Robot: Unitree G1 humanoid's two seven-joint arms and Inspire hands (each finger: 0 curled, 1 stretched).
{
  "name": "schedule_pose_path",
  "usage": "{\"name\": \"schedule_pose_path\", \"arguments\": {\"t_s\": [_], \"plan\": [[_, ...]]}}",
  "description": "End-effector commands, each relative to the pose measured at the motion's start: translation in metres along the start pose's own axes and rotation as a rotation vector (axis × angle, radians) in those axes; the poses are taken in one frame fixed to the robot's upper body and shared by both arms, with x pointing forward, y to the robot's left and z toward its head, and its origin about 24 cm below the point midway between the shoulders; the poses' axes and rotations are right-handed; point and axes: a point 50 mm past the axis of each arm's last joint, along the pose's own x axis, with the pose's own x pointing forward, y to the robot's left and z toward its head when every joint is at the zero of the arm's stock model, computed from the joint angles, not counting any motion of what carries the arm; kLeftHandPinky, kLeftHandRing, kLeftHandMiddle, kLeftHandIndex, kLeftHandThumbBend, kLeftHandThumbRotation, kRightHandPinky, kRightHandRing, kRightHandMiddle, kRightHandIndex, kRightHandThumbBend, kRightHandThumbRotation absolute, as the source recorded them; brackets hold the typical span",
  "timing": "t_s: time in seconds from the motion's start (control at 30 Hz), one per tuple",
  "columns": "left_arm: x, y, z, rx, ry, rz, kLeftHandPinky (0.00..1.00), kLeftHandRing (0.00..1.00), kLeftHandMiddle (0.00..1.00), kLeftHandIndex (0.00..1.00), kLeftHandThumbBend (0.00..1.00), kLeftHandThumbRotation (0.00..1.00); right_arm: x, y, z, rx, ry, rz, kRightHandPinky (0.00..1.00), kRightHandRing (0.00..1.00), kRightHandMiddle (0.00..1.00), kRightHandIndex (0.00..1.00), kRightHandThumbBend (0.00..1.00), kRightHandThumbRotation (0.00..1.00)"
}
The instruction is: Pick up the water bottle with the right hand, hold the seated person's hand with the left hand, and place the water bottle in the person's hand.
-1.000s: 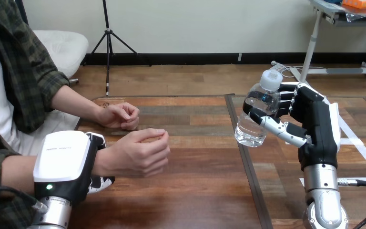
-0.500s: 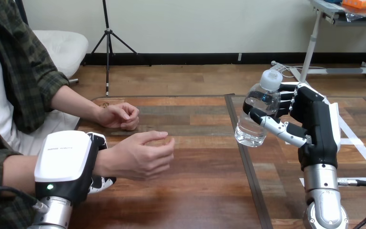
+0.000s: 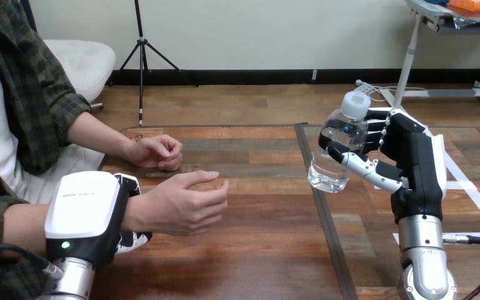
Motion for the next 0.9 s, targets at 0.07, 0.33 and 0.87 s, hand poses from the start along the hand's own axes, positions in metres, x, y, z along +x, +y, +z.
{"name": "schedule_pose_path", "arguments": {"t_s": [0.07,0.33,0.87], "plan": [[0.014,0.017,0.005,0.009,-0.032,0.079,0.25,0.27,0.30,0.30,0.83,0.00,0.020,0.005,0.027,0.031,-0.153,-0.006,0.38,0.43,0.49,0.53,0.72,0.00],[0.014,0.017,0.005,0.007,-0.038,0.087,0.25,0.27,0.30,0.30,0.83,0.00,0.019,0.007,0.029,0.028,-0.166,0.012,0.38,0.44,0.50,0.53,0.72,0.00],[0.011,0.018,0.009,0.002,-0.055,0.098,0.24,0.26,0.30,0.30,0.82,0.00,0.015,0.018,0.037,0.062,-0.201,0.070,0.39,0.44,0.49,0.53,0.69,0.00]]}}
